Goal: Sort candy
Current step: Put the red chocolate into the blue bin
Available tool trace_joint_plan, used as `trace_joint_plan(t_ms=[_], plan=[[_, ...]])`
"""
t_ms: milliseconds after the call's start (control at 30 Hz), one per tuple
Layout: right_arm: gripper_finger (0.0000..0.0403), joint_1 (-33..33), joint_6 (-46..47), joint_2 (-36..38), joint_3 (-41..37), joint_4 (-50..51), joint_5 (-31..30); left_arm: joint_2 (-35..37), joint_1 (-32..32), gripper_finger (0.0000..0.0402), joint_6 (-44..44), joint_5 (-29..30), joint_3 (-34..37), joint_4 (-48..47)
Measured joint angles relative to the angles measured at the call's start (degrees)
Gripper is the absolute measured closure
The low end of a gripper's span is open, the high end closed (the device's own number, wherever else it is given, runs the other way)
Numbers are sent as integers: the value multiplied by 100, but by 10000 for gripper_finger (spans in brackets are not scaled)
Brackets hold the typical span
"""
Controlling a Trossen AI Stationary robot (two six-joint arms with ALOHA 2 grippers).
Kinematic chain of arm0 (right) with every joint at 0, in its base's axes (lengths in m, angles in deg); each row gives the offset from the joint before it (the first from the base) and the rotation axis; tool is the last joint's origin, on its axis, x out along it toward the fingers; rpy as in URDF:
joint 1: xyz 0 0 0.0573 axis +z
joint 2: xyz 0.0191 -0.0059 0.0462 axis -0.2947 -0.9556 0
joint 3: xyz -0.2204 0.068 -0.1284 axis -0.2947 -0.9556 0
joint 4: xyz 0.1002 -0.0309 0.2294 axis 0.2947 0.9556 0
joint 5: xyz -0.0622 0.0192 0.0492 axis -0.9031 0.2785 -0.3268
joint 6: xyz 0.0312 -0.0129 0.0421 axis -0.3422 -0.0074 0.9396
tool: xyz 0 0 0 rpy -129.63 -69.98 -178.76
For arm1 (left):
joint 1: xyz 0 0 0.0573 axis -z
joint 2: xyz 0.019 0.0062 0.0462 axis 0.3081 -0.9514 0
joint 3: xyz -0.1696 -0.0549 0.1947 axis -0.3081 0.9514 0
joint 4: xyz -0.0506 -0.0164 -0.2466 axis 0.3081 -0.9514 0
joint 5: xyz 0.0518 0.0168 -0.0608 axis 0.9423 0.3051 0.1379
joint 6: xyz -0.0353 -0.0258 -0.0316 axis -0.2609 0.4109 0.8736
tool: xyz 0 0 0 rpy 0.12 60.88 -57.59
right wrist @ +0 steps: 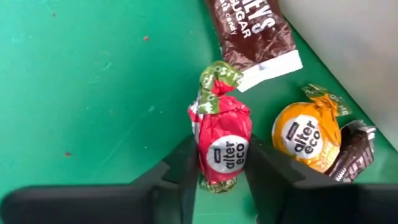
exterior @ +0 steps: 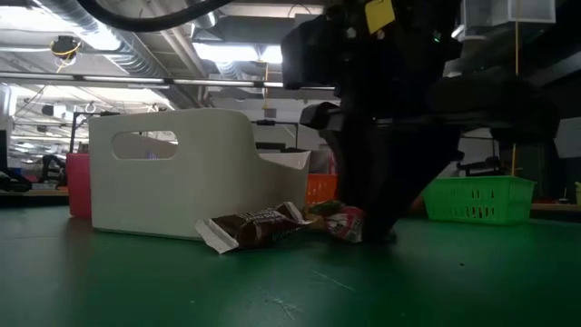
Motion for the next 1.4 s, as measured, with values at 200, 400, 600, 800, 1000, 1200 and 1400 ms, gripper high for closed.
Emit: trace_joint_plan(t_ms=[200, 400, 600, 800, 1000, 1200, 1400], plan=[[332, 7, 13, 32, -2, 19, 10, 0, 0, 224, 2, 0, 0, -2], [337, 9, 15, 367, -15, 211, 334, 0, -1, 224, 116, 0, 4, 5], [337, 7, 101, 980, -15, 848, 319, -13, -1, 224, 157, 0, 4, 7], [336, 7, 373, 1636, -10, 2067, -241, -67, -1, 224, 160, -4, 6, 9], [336, 0, 1053, 2170, -45, 3342, -1510, -68, 0, 224, 302, -17, 9, 11], [336, -3, 1763, 2890, -1056, 3452, -2161, -68, -1, 224, 560, 10, 9, 12], [336, -337, 2017, 3618, -2415, 3436, -2304, -68, -1, 224, 568, 46, 9, 42]])
